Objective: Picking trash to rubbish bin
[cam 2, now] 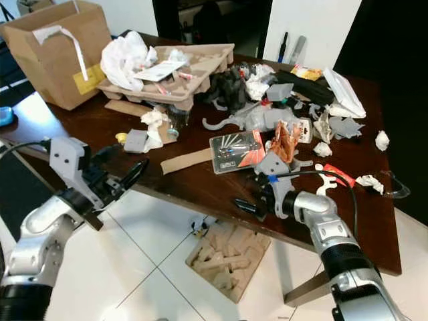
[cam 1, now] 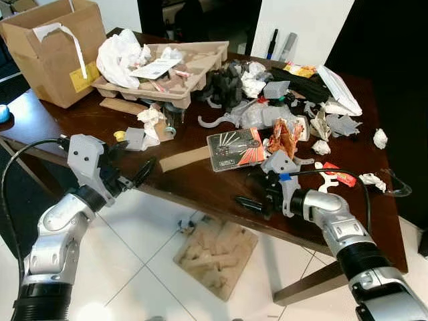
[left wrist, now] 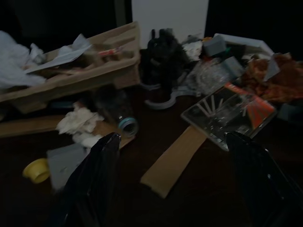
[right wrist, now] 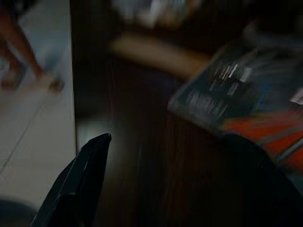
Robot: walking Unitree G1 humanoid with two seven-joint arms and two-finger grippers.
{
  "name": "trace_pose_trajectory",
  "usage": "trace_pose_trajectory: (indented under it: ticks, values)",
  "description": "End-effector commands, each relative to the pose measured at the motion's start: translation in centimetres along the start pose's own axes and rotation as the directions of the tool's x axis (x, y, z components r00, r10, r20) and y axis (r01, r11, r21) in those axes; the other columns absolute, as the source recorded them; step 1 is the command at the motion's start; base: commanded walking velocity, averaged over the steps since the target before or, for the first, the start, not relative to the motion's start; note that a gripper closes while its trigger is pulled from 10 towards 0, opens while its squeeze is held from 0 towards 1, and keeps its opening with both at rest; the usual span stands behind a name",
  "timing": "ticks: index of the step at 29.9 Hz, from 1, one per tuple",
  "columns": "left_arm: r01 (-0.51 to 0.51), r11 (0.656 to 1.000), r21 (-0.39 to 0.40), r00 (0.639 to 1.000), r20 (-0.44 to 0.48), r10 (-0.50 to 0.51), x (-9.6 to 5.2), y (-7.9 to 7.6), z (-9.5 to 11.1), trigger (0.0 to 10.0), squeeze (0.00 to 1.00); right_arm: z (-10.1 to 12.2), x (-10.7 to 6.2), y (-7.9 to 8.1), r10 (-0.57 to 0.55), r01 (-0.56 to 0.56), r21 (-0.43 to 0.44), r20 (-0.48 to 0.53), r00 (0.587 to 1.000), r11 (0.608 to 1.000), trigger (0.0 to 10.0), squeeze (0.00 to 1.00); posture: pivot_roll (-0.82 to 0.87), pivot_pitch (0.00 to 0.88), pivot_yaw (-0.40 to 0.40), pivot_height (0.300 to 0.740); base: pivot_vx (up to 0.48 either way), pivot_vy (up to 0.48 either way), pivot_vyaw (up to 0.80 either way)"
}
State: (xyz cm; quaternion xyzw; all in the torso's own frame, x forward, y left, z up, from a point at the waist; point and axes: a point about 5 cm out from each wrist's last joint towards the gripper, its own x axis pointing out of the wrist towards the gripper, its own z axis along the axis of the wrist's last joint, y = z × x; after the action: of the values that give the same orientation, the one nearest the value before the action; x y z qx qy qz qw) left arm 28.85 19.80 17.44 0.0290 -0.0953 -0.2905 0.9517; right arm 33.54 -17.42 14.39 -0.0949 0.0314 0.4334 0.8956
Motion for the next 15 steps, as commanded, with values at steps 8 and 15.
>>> trace_pose_trajectory:
  ticks: [8,15]
  values:
    - [0.032,0.999,-0.037,0.999,-0.012,-0.033,0.2,-1.4,-0.7,10.0,0.0,1.6,-0.5,-2.3,-0.176,0.179,-0.043,0.069,0.982,0.983,10.0,0.0,0.17,0.156,-0.026,0.74,0.0,0.0,0.0]
    - [0.043,0.999,-0.033,0.999,-0.013,-0.043,0.5,-1.6,-0.7,10.0,0.0,0.1,-0.5,-2.9,-0.236,0.232,-0.057,-0.067,0.969,0.971,10.0,0.0,0.17,0.151,-0.033,0.74,0.0,0.0,0.0]
